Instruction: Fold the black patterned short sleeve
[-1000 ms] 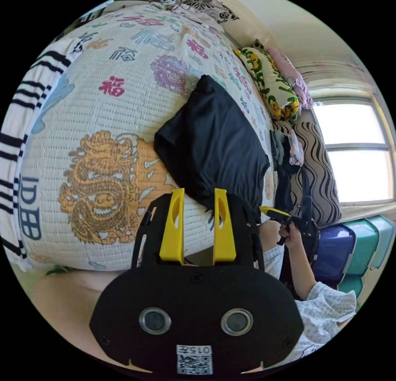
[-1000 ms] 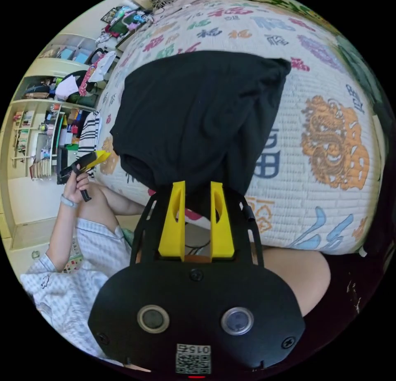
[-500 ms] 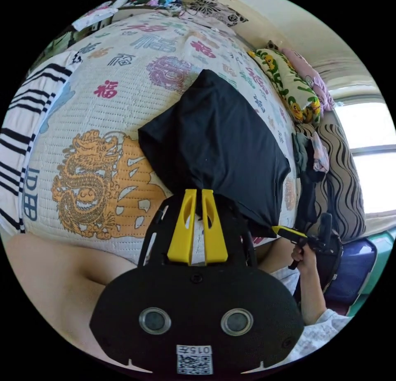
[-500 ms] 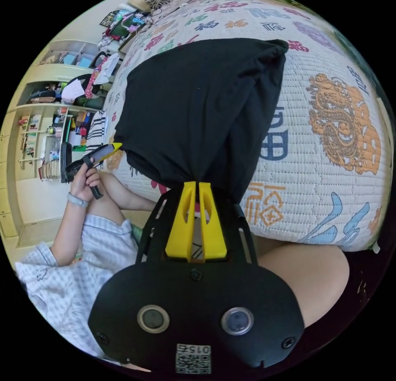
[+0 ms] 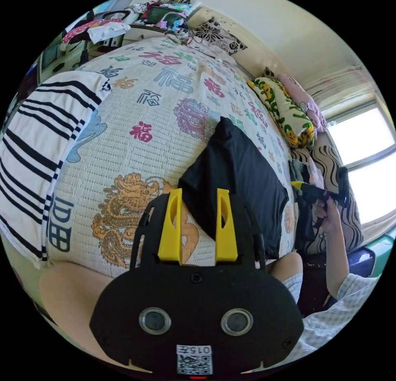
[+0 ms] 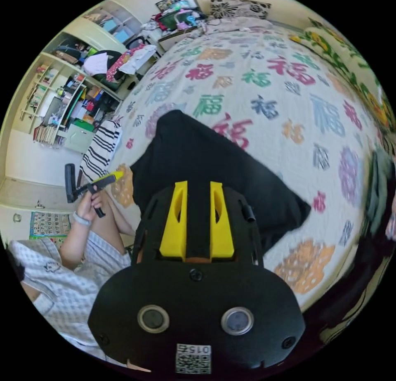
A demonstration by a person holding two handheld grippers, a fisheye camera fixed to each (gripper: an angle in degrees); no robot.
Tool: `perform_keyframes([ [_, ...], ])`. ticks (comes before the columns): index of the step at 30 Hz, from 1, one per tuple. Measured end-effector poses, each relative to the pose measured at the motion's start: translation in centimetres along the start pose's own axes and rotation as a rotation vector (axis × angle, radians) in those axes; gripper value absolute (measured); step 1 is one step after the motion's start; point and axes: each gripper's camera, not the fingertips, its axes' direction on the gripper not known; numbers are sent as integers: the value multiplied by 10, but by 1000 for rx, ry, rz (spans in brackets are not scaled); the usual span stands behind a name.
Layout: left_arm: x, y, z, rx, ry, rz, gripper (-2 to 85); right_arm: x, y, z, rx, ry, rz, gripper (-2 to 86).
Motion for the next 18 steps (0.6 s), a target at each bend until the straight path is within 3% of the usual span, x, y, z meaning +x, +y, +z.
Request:
perform_keyframes([
  [5,-20,-10,39,-13,-18,-45,126,-46,-132,60,-60,-61,-18,123],
  [8,-30,-4,48,3,-10,-75,120,-74,-185,97,-121,7,-12,135],
  [14,-55,13,60,41,45,-118,91,-96,-230,151,-296,221,6,82],
  [18,-69,23,69,49,74,-126,72,-103,-229,147,-305,291,-75,45],
])
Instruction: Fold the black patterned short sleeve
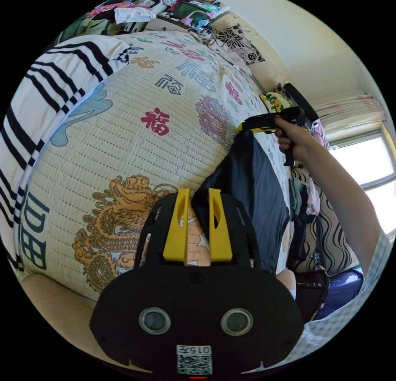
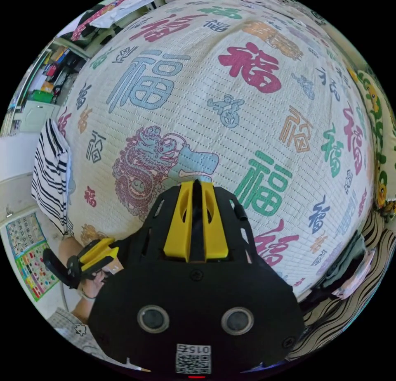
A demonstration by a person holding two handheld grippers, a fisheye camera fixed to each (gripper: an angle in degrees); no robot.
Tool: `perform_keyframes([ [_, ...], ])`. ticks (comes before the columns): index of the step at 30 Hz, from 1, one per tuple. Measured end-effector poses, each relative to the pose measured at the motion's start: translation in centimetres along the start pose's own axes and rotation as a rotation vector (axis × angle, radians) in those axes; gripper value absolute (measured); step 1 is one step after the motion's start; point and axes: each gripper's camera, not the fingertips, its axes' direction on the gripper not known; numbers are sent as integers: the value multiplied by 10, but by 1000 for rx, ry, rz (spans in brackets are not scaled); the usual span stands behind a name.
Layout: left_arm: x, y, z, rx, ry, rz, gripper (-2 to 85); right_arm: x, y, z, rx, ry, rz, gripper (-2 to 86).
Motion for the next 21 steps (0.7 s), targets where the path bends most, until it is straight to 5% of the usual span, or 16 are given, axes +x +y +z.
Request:
perform_keyframes([
  [6,-4,22,3,42,55,47,2,27,37,-44,113,-114,-15,39],
  [13,73,110,-54,177,285,394,-6,124,188,-117,375,-354,7,36],
  [21,200,237,63,-90,443,790,-4,259,365,-88,439,-394,272,29],
])
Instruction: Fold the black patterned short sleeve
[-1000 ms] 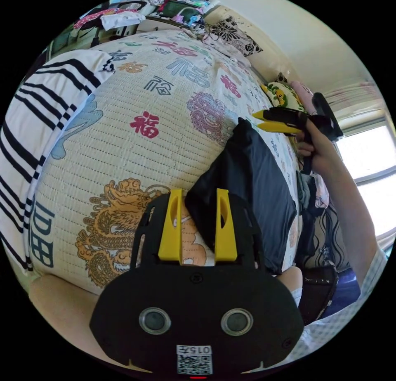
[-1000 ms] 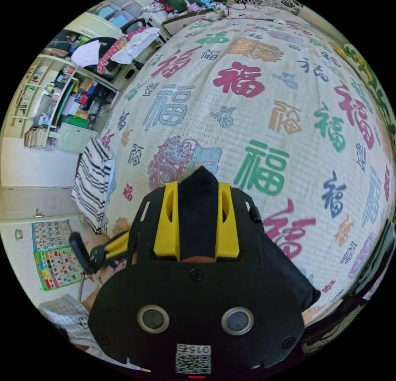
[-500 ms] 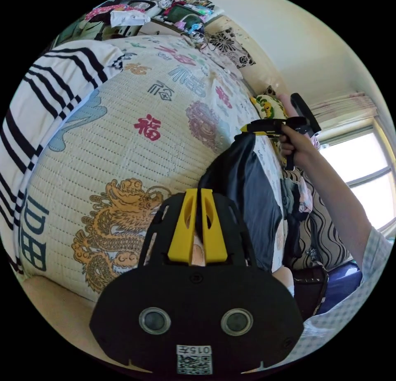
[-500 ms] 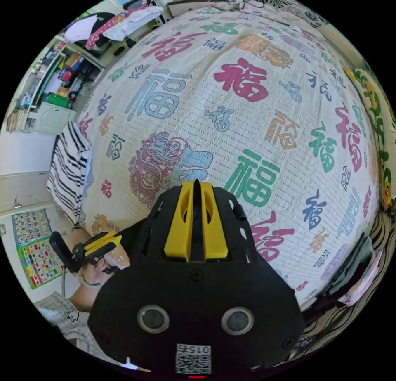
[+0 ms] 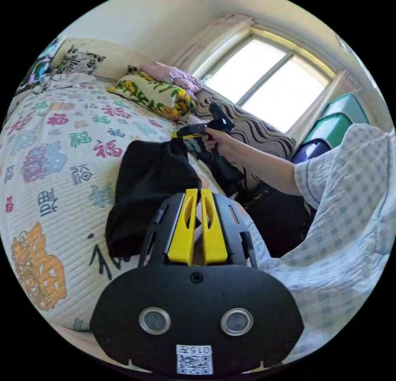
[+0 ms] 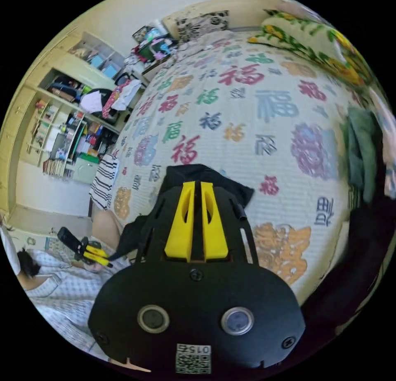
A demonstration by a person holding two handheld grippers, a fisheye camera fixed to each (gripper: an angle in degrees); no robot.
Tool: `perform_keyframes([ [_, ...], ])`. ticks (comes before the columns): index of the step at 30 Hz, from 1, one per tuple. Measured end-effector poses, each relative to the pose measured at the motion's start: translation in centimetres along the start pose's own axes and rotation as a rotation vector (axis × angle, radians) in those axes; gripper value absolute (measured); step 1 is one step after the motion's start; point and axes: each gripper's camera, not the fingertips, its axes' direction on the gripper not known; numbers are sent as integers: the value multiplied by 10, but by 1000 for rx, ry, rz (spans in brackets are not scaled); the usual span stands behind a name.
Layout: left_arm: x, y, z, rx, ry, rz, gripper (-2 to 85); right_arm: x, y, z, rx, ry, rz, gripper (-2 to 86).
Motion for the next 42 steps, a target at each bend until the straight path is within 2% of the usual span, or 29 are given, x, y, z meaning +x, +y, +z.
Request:
perform_keyframes([
  [2,20,16,80,-146,-3,93,-2,42,15,1,0,10,81,29],
  [5,26,37,156,-267,-14,128,5,76,24,7,-7,-21,121,33],
  [9,20,58,219,-406,-41,136,38,99,27,5,-29,-68,137,57],
  [11,14,67,238,-472,23,127,59,106,30,-9,-28,-41,127,71],
  [13,11,67,234,-462,106,133,65,106,31,-26,-11,-22,99,80],
  [15,4,54,215,-375,118,146,68,102,32,-41,2,-30,42,90],
  [17,-23,15,187,-226,6,192,77,96,35,-52,-27,4,-13,102],
  [20,-76,-49,192,-228,-148,321,105,103,46,-51,-67,24,-2,117],
  [21,-85,-61,199,-256,-137,359,110,106,48,-49,-78,19,8,121],
  [23,-113,-103,244,-396,-89,489,123,119,57,-45,-127,11,59,141],
  [26,-119,-127,319,-581,-88,690,128,131,68,-50,-100,-27,103,138],
  [27,-121,-128,334,-618,-56,705,128,133,69,-51,-91,-51,111,133],
  [29,-140,-124,396,-830,26,711,124,143,72,-56,-54,-148,137,85],
  [32,-178,-103,444,-1091,32,662,89,146,73,-68,-40,-164,112,45],
  [36,-211,-111,431,-1049,68,605,39,147,69,-84,-5,-165,56,31],
  [42,-278,-126,424,-912,-32,435,6,165,56,-73,-29,-123,106,35],
])
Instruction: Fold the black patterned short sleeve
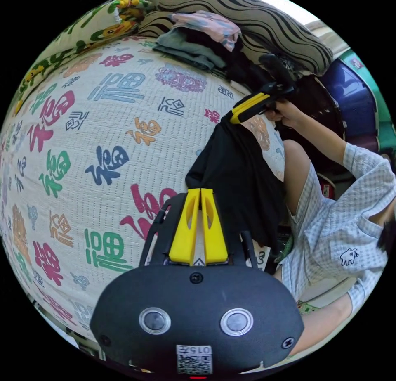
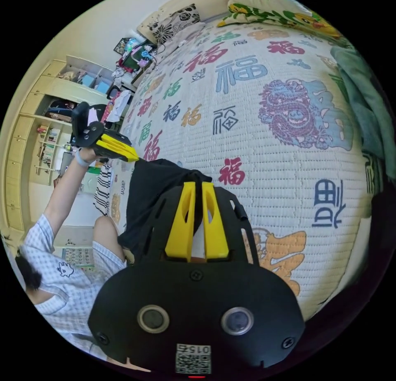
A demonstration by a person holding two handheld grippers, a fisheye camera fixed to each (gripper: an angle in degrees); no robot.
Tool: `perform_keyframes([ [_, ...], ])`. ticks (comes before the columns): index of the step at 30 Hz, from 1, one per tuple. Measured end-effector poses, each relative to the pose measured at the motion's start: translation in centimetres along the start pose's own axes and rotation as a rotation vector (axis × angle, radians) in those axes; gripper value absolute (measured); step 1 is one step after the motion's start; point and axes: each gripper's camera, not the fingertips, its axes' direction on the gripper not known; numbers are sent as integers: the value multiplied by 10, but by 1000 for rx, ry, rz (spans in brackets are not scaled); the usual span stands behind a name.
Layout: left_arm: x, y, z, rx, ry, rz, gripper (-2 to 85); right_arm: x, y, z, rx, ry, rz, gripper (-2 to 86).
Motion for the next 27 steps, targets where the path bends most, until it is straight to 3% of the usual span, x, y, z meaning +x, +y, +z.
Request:
perform_keyframes([
  [7,-9,19,26,66,9,34,62,16,29,-23,46,0,76,101],
  [10,-12,16,33,62,25,64,76,12,40,-22,19,-161,55,124],
  [12,-17,10,50,-31,28,68,50,1,41,-10,-64,-162,6,100],
  [14,-26,14,55,-69,30,93,22,-8,51,-1,-117,34,-35,25],
  [18,-44,30,40,-27,-10,49,12,16,67,-15,-56,-69,50,13],
  [21,-48,39,47,-40,-62,12,26,21,78,-19,-36,-35,87,21],
  [27,-3,122,9,185,-195,-157,81,-19,141,-20,-117,-59,2,92],
])
